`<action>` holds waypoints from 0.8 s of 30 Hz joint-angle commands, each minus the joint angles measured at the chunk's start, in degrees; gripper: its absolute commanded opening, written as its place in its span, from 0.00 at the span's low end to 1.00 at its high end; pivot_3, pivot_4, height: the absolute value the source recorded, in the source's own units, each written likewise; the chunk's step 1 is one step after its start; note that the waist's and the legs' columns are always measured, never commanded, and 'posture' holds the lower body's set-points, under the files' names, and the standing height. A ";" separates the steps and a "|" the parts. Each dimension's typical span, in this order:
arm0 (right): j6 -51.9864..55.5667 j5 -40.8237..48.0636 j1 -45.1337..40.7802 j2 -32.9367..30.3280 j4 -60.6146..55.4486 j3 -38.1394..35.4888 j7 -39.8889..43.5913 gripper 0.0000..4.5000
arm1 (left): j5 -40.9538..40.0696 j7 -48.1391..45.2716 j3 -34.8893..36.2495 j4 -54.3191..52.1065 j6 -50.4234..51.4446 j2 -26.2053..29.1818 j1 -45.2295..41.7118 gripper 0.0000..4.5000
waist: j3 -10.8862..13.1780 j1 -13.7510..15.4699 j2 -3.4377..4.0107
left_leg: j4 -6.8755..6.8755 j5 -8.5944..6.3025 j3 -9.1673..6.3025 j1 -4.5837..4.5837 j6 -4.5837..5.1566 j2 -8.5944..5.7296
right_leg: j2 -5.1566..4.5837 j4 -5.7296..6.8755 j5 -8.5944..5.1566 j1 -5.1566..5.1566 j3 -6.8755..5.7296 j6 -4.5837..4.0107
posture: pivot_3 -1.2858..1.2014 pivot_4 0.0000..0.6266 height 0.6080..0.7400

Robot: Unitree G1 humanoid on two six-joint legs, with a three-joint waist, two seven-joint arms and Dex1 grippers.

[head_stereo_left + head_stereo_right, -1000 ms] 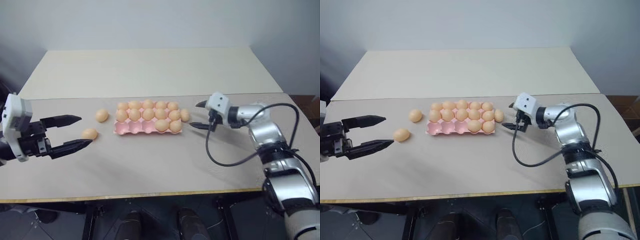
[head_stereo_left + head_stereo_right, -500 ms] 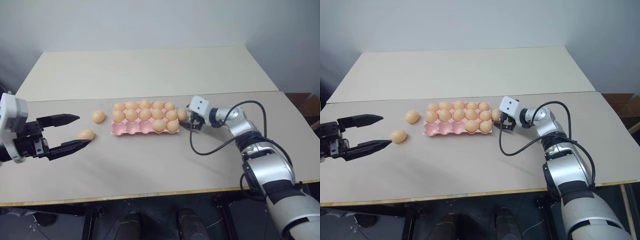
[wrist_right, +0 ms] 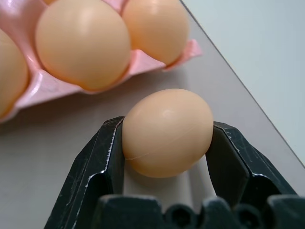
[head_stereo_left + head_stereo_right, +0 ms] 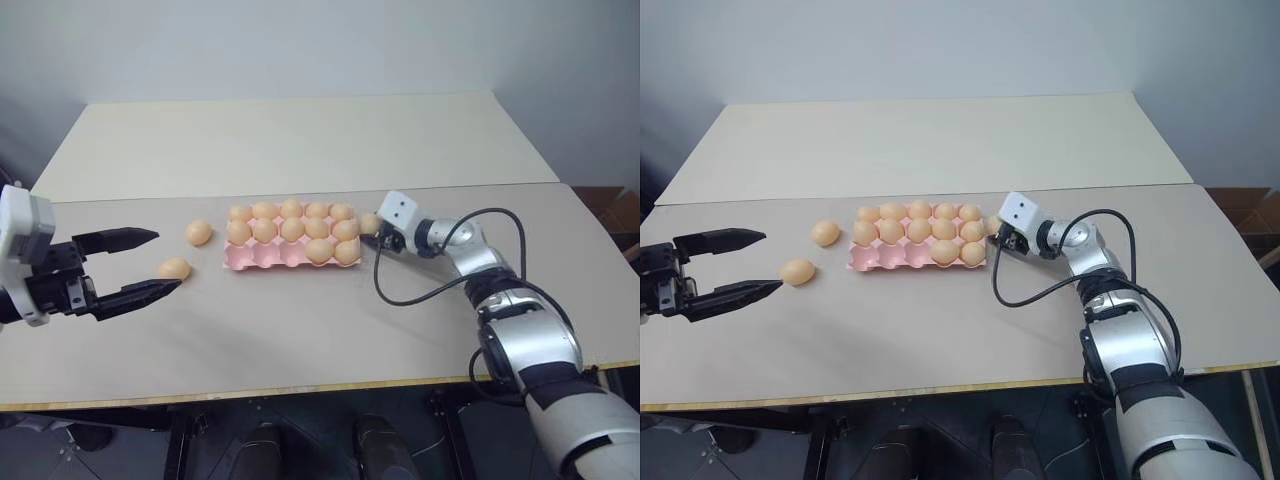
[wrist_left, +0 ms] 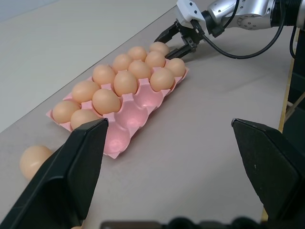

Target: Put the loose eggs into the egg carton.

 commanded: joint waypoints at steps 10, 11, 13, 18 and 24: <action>19.53 4.99 4.09 1.50 -39.11 -1.47 3.45 0.53 | -1.64 1.02 -2.49 0.70 -0.13 -0.19 -3.95 1.00 | 0.00 -1.00 0.01 | -0.02 0.00 0.00 0.03 0.01 0.08 | 0.10 0.06 0.00 -0.04 0.06 0.00 | 0.52 0.24 1.00; 20.74 5.25 4.75 2.61 -41.99 -0.62 4.31 0.53 | -1.74 1.16 -2.35 0.56 -0.05 -0.31 -3.88 1.00 | 0.00 -0.96 0.01 | -0.02 0.00 0.00 0.03 0.01 0.08 | 0.10 0.07 0.00 -0.04 0.07 0.00 | 0.52 0.24 1.00; 23.96 5.72 5.85 5.63 -47.13 1.64 5.05 0.53 | -2.35 1.35 -1.54 0.15 0.42 -0.71 -3.28 1.00 | 0.00 -0.77 0.01 | -0.01 0.00 -0.03 -0.01 0.01 0.07 | 0.08 0.06 0.00 -0.05 0.05 0.00 | 0.52 0.24 1.00; 28.77 3.33 8.56 11.22 -50.79 6.93 3.58 0.53 | -2.76 1.75 1.16 -1.67 0.89 -1.48 0.27 1.00 | 0.00 -0.69 0.01 | -0.01 0.00 -0.03 -0.02 0.00 0.06 | 0.07 0.12 0.00 -0.13 0.06 0.00 | 0.52 0.24 1.00; 30.99 0.87 9.20 14.58 -48.29 9.79 0.32 0.60 | -3.18 2.71 3.03 -3.46 1.14 -1.99 2.69 1.00 | 0.01 0.05 0.01 | 0.00 0.00 -0.03 -0.03 0.00 0.02 | 0.03 0.10 0.00 -0.16 0.06 0.00 | 0.52 0.24 1.00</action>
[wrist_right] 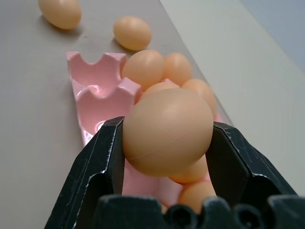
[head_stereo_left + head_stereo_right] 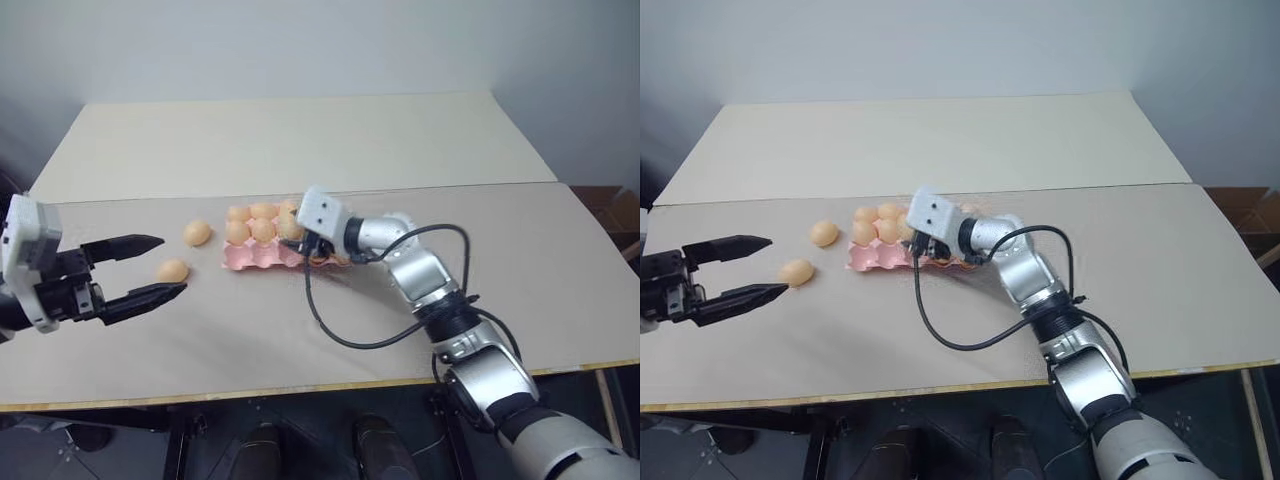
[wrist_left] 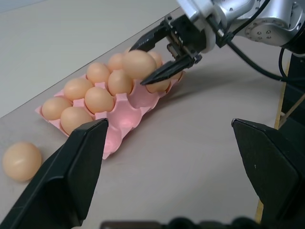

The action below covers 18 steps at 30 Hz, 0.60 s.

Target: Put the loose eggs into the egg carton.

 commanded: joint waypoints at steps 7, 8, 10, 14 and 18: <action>2.37 -0.94 0.31 -0.36 -2.91 0.76 -0.97 0.99 | -1.28 0.87 3.62 -2.48 -0.34 -0.14 1.76 1.00 | 0.00 0.16 0.00 | 0.00 -0.01 0.00 -0.01 -0.02 0.00 | 0.00 -0.02 0.00 -0.02 0.00 0.00 | 0.52 0.24 1.00; 2.75 -0.62 0.46 -0.45 -3.74 0.33 -0.92 0.99 | -1.28 0.97 3.48 -2.48 -0.40 -0.13 1.67 1.00 | 0.00 0.16 0.00 | 0.00 -0.01 0.00 -0.01 -0.02 0.00 | 0.00 -0.01 0.00 -0.02 0.00 0.00 | 0.52 0.24 1.00; 3.75 0.34 0.70 -1.03 -5.90 -1.02 -0.73 0.99 | -1.22 1.17 3.04 -2.22 -0.51 -0.01 1.26 1.00 | 0.00 0.16 0.00 | 0.00 -0.01 0.00 -0.02 -0.02 0.00 | 0.00 -0.02 0.00 -0.02 0.00 0.00 | 0.52 0.24 1.00; 7.58 5.41 3.02 -4.86 -15.04 -7.03 1.23 0.99 | -0.66 1.34 2.52 -1.17 -0.68 0.43 0.60 1.00 | 0.00 0.27 0.00 | 0.00 -0.01 0.00 -0.06 -0.02 -0.01 | -0.01 -0.02 0.00 -0.05 0.00 0.00 | 0.52 0.24 1.00; 10.68 12.77 7.38 -14.06 -24.26 -14.55 7.08 0.99 | 0.31 2.67 4.03 0.34 -1.01 -0.98 1.84 1.00 | 0.00 0.90 -0.01 | 0.00 -0.02 0.00 -0.09 -0.02 -0.04 | -0.06 -0.09 0.00 -0.02 -0.03 0.01 | 0.52 0.24 1.00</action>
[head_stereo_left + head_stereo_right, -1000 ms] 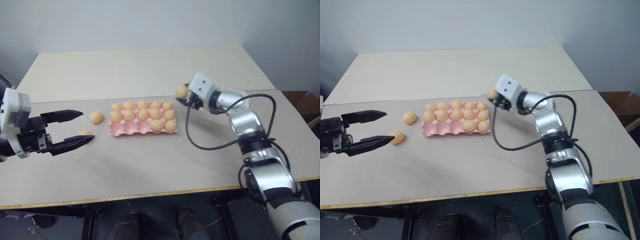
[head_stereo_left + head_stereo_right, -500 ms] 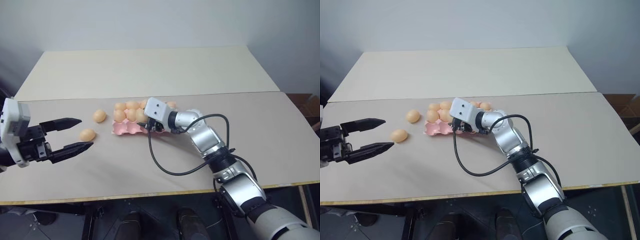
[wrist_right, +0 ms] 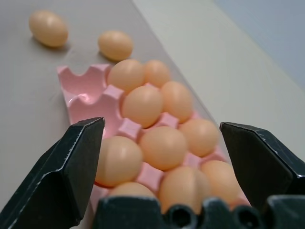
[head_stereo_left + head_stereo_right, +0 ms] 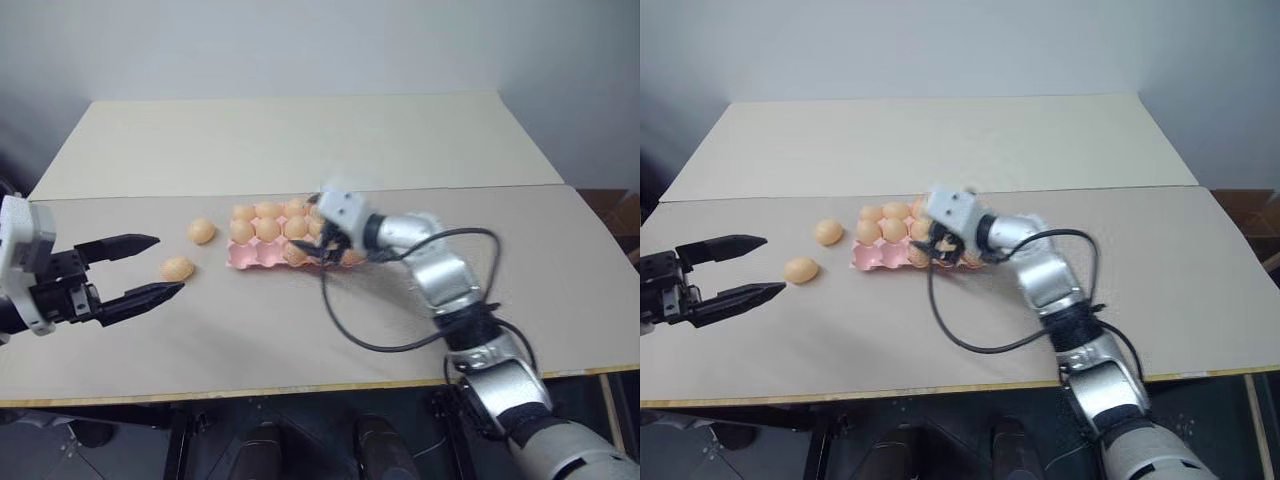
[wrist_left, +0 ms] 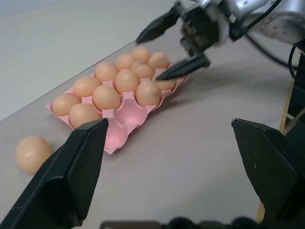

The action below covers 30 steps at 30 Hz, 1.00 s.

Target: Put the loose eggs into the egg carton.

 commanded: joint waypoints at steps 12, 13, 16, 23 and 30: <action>4.41 22.49 25.71 -24.40 -20.12 -26.60 12.83 0.99 | 2.65 3.19 6.02 1.81 -1.13 -3.66 6.61 1.00 | 0.00 0.68 -0.01 | 0.00 -0.02 0.10 0.30 0.03 0.04 | 0.03 -0.04 -0.01 0.36 0.03 0.01 | 0.52 0.24 1.00; 4.47 23.19 26.93 -25.14 -20.90 -26.81 13.16 0.99 | 2.65 3.95 5.73 1.43 -0.81 -3.97 6.68 1.00 | 0.00 0.63 -0.01 | 0.00 -0.02 0.11 0.29 0.03 0.04 | 0.02 -0.06 -0.01 0.37 0.03 0.01 | 0.52 0.24 1.00; 4.09 25.03 28.61 -26.38 -22.36 -26.83 13.42 0.99 | 2.86 8.21 4.93 0.38 1.62 -4.26 6.28 1.00 | 0.00 0.65 -0.01 | 0.01 -0.02 0.11 0.30 0.03 0.05 | 0.03 -0.05 -0.01 0.37 0.03 0.01 | 0.52 0.24 1.00; 4.49 26.92 27.37 -28.51 -21.33 -25.79 13.30 0.99 | 6.55 31.03 -3.54 -2.95 15.18 -5.49 -0.84 1.00 | 0.00 1.11 -0.03 | 0.02 -0.02 0.07 0.27 0.03 0.00 | -0.01 -0.06 -0.01 0.39 0.01 0.03 | 0.52 0.24 1.00; 3.56 27.14 24.43 -28.89 -19.30 -23.20 13.93 0.99 | 13.30 40.59 -15.04 4.31 16.17 -10.53 -13.33 1.00 | -0.01 1.22 -0.06 | 0.05 -0.02 0.05 0.21 0.03 -0.03 | -0.02 -0.06 0.00 0.35 -0.01 0.03 | 0.52 0.24 1.00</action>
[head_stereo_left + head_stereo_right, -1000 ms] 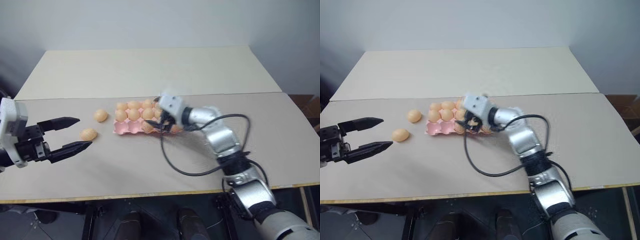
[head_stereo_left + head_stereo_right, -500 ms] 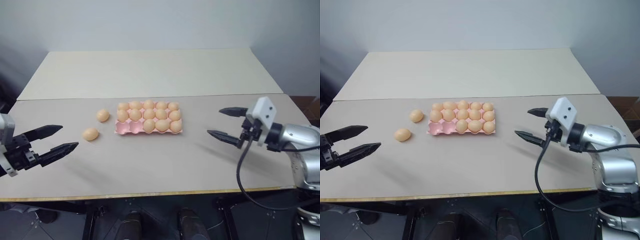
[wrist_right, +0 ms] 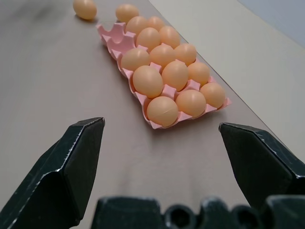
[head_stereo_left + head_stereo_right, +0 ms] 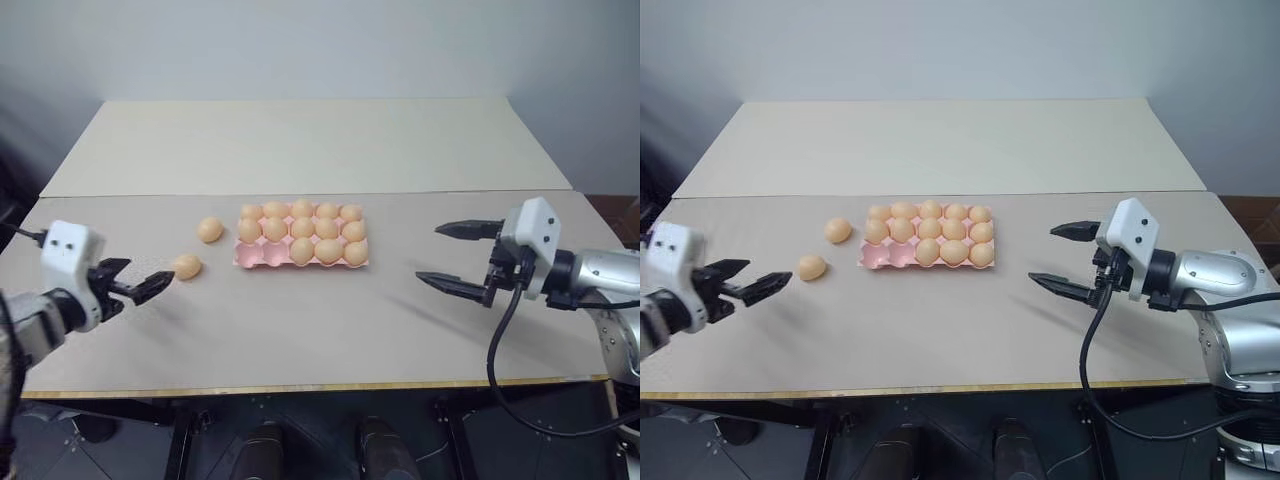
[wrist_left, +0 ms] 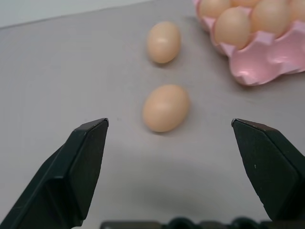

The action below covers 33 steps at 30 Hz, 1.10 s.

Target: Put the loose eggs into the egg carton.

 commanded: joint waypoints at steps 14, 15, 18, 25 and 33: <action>0.18 2.10 -1.39 -0.87 -2.89 -0.33 -2.36 1.00 | 16.50 -3.67 -20.71 25.28 -12.63 -5.34 -17.54 0.86 | -0.01 0.13 -0.01 | 0.02 0.00 -0.01 -0.08 0.00 -0.02 | -0.02 0.02 0.00 -0.06 -0.02 0.01 | 0.52 0.24 1.00; 0.41 2.33 -0.89 -0.84 -3.51 -0.48 -2.76 1.00 | 16.92 -4.25 -20.98 25.78 -13.13 -5.51 -17.88 0.80 | -0.01 0.18 -0.02 | 0.03 0.00 -0.01 -0.08 0.00 -0.03 | -0.02 0.02 0.00 -0.05 -0.02 0.01 | 0.52 0.24 1.00; 0.64 2.71 1.77 -1.02 -6.11 -0.96 -3.64 1.00 | 17.91 -5.66 -21.06 26.95 -14.48 -5.55 -18.53 0.58 | -0.02 0.30 -0.03 | 0.04 0.00 -0.01 -0.08 0.00 -0.02 | -0.02 0.01 0.00 -0.04 -0.02 0.01 | 0.52 0.24 1.00; -0.29 1.57 2.45 -1.85 -5.89 -1.07 -5.09 1.00 | 18.02 -9.42 -18.82 25.40 -13.88 -2.96 -19.83 0.36 | -0.02 0.17 -0.03 | 0.06 0.00 -0.01 -0.07 0.00 -0.02 | -0.01 0.02 0.01 -0.03 -0.02 0.02 | 0.52 0.24 1.00; -0.52 1.73 2.92 -1.98 -6.63 -1.15 -6.04 1.00 | 12.00 -15.75 -12.89 8.10 -15.13 -0.69 -13.57 0.36 | -0.02 -0.02 -0.03 | 0.07 0.00 -0.02 -0.11 0.00 -0.02 | -0.03 0.02 0.01 -0.05 -0.02 0.02 | 0.52 0.24 1.00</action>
